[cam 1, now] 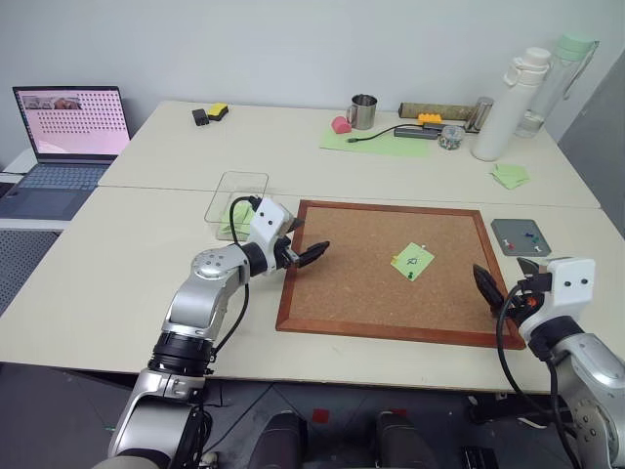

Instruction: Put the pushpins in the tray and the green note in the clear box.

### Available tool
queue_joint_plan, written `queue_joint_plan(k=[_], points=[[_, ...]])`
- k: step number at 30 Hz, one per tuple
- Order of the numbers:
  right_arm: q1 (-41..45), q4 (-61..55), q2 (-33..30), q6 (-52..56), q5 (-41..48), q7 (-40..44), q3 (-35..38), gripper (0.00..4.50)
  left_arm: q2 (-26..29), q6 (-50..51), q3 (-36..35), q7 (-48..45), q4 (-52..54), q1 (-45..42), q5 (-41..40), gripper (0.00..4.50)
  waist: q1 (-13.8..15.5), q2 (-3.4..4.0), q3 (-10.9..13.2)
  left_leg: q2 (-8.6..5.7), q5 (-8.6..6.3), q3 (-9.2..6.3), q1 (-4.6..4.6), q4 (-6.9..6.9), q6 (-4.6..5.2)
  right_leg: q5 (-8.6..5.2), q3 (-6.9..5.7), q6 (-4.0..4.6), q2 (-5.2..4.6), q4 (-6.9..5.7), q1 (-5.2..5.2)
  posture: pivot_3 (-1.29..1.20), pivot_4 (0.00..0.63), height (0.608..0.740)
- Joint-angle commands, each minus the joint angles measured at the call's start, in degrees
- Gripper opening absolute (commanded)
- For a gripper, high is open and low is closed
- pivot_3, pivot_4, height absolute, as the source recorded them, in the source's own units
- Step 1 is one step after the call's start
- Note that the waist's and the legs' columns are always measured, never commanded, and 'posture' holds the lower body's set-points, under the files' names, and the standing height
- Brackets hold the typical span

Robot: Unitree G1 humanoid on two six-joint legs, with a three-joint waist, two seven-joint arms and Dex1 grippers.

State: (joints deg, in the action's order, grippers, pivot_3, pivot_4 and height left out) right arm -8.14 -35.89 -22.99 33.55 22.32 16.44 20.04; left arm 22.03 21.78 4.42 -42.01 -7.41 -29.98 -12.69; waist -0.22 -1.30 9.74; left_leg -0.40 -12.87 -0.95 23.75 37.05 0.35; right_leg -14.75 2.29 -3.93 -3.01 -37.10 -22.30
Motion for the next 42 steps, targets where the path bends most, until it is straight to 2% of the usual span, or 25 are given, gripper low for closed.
queue_joint_plan(k=[1, 15, 26, 30, 37, 42], points=[[-0.27, -1.74, -1.34, -0.33, 1.47, 1.1, 2.06, 4.07, -0.33, 0.22, -0.61, -0.93, 2.34, -0.09, -1.57, 4.0, 0.02, 0.0, 0.0, 0.0, 0.0, 0.0, 0.0, 0.01, 0.0, 0.0, -0.01, 0.0, 0.0, 0.01, 0.0, 0.0, 0.15, 0.74], [-0.96, -1.4, -2.8, 0.66, 1.85, 0.74, 2.22, 4.07, 1.05, 1.03, -1.03, -2.76, 2.32, -1.58, -2.19, 4.0, 0.01, 0.0, 0.0, 0.0, 0.0, 0.0, 0.0, 0.01, 0.0, 0.0, 0.01, 0.0, 0.0, 0.0, 0.0, 0.0, 0.15, 0.74], [2.14, 1.77, -3.89, 0.36, 1.57, 2.05, 0.75, 4.07, 2.26, 7.2, 0.68, -10.5, 8.88, -1.05, -8.71, 2.2, 0.02, 0.0, 0.0, 0.01, 0.0, 0.0, 0.01, 0.0, 0.0, 0.0, 0.0, 0.0, 0.01, 0.02, 0.0, 0.0, 0.15, 0.74], [4.9, 4.68, -4.66, 0.43, 1.14, 3.29, -1.53, 4.07, 3.56, 6.68, 3.82, -12.58, 11.61, 0.45, -7.28, 1.39, -0.11, 0.0, 0.0, 0.0, 0.0, 0.03, 0.0, 0.02, 0.0, 0.0, 0.03, 0.0, 0.01, 0.02, 0.0, 0.0, 0.15, 0.74], [12.69, 14.8, -4.42, -2.01, -1.07, 5.79, -7.52, 4.07, 2.3, 5.5, 7.03, -12.13, 13.12, 2.24, -5.99, 0.05, -0.14, 0.02, 0.01, 0.01, 0.0, 0.04, -0.01, 0.01, 0.0, 0.0, 0.03, 0.01, 0.02, 0.02, 0.0, 0.0, 0.15, 0.74], [19.69, 24.54, -2.29, -5.59, -3.4, 6.55, -11.25, 4.07, 0.01, 2.27, 9.2, -10.71, 9.84, 2.21, -3.38, 0.02, -0.1, 0.02, 0.01, -0.01, 0.0, 0.05, -0.01, 0.0, 0.0, 0.0, 0.04, 0.01, 0.01, 0.03, 0.0, 0.0, 0.15, 0.74]])
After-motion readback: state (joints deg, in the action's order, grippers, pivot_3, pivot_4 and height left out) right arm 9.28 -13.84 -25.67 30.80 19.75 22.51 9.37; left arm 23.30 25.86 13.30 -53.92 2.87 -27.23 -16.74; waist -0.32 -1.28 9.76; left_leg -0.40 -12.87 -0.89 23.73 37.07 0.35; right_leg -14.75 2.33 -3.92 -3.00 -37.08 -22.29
